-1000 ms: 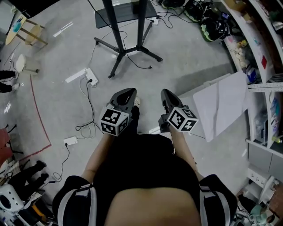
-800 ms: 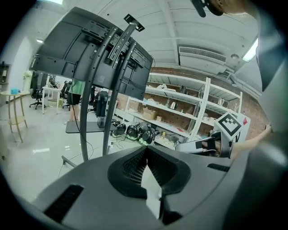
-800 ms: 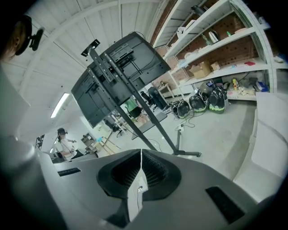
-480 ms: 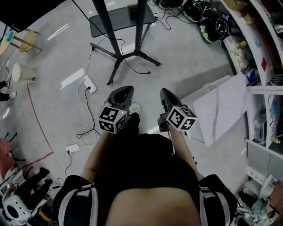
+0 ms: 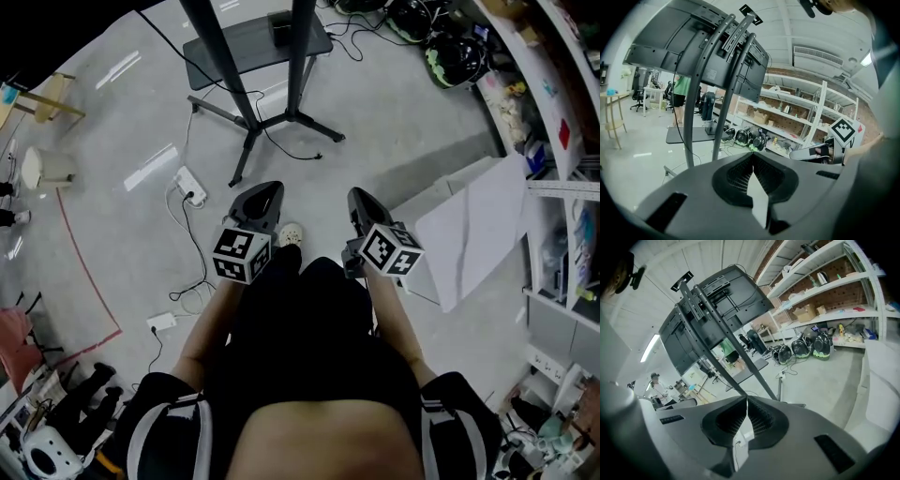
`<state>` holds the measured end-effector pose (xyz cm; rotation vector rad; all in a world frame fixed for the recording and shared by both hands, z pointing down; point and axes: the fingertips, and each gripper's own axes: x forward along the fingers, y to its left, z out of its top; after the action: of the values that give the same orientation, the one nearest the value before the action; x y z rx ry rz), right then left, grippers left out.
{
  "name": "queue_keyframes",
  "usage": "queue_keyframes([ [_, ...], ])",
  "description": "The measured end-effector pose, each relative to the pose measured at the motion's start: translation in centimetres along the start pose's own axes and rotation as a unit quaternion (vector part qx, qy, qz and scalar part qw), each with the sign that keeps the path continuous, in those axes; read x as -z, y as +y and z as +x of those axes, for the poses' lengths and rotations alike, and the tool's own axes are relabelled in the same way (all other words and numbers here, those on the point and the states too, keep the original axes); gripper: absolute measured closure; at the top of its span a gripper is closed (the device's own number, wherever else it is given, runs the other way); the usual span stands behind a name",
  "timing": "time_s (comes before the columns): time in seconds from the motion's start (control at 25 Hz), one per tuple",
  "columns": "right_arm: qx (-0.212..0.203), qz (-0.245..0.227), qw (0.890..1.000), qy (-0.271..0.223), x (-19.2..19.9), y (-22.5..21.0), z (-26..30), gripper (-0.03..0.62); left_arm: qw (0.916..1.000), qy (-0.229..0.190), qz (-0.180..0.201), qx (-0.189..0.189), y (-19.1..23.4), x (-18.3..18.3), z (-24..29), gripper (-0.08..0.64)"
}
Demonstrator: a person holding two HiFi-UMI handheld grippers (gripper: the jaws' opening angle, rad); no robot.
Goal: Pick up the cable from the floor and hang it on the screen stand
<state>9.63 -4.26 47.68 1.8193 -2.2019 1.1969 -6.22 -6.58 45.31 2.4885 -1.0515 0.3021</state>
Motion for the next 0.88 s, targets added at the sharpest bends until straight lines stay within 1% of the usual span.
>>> queue_keyframes([
  [0.24,0.001,-0.004,1.0,0.018,0.2,-0.4,0.8,0.568,0.9998,0.016,0.011,0.008,1.2,0.2,1.2,0.552],
  [0.4,-0.002,-0.006,1.0,0.03,-0.4,-1.0,2.2,0.568,0.9994,0.028,0.01,0.017,0.8,0.7,2.8,0.552],
  [0.52,-0.005,-0.017,0.999,0.04,-0.4,-1.8,3.8,0.568,0.9987,0.039,0.019,0.027,0.3,1.3,4.2,0.552],
  [0.72,-0.005,-0.02,0.999,0.049,-0.6,-4.6,7.2,0.568,0.9981,0.048,0.026,0.03,0.4,2.0,7.3,0.552],
  [0.88,0.006,-0.011,0.999,0.048,-1.0,-7.7,9.5,0.568,0.9973,0.058,0.032,0.032,1.3,2.9,10.8,0.552],
])
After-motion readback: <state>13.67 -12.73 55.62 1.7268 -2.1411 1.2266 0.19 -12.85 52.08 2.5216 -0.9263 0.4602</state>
